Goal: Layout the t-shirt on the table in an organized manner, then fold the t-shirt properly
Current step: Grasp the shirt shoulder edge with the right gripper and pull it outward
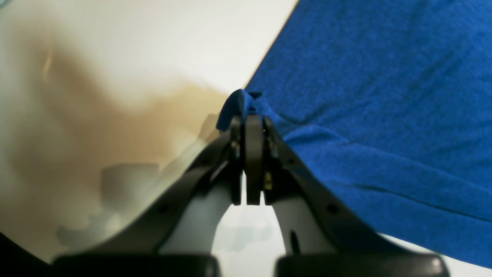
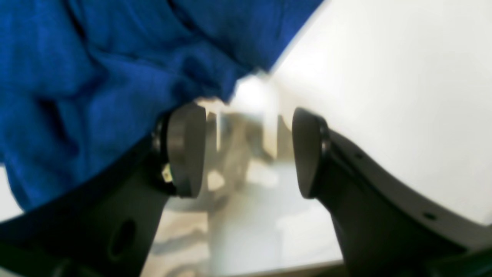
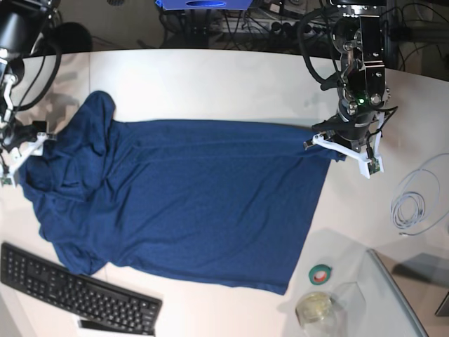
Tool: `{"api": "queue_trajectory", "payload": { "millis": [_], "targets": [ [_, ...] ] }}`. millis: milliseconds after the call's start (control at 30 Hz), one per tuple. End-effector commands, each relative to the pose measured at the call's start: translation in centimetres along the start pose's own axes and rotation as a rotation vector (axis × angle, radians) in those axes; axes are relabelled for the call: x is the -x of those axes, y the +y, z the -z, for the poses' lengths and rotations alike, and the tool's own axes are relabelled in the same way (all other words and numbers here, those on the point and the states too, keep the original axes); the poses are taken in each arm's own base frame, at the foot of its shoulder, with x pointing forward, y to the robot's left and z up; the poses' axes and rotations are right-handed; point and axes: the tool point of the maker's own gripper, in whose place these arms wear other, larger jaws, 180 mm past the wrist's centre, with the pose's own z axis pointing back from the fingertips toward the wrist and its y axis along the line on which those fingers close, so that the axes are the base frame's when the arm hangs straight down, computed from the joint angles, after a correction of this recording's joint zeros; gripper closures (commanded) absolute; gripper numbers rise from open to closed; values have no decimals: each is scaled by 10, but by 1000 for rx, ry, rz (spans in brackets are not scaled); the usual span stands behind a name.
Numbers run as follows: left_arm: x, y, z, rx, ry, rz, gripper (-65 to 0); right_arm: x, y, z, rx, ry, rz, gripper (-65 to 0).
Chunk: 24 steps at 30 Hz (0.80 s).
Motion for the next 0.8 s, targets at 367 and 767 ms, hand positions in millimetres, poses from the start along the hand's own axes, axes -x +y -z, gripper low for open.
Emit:
{"api": "queue_trajectory", "payload": {
  "millis": [367, 767],
  "targets": [
    [-14, -1, -3, 3, -49, 7, 0, -20, 1, 31, -44, -38, 78, -333],
    [-13, -2, -3, 4, -47, 4, 0, -4, -3, 43, -59, 36, 95, -29]
  ]
}}
